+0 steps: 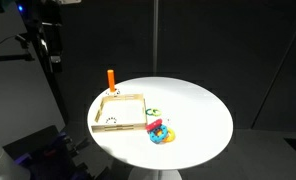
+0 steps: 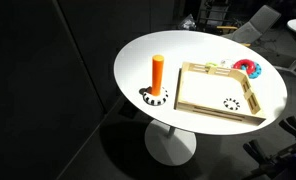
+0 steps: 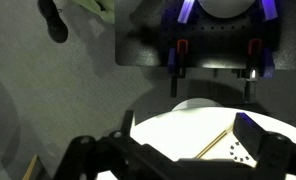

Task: Pick up the black and white ring and put it on the table

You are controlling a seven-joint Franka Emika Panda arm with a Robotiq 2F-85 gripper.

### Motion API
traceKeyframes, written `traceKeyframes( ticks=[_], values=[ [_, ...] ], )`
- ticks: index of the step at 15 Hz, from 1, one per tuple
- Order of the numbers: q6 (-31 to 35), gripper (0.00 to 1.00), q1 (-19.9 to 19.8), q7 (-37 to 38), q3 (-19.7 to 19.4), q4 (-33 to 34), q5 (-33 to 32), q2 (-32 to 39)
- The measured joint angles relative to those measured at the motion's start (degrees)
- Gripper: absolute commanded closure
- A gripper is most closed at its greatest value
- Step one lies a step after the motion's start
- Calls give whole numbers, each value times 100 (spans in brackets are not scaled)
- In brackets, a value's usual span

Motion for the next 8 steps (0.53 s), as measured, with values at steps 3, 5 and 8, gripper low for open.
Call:
traceKeyframes(
  ticks=[3, 5, 8],
  values=[
    [1, 0, 0, 0, 0, 0, 0, 0],
    [1, 0, 0, 0, 0, 0, 0, 0],
    [47, 0, 32, 9, -21, -1, 0, 31]
  ],
)
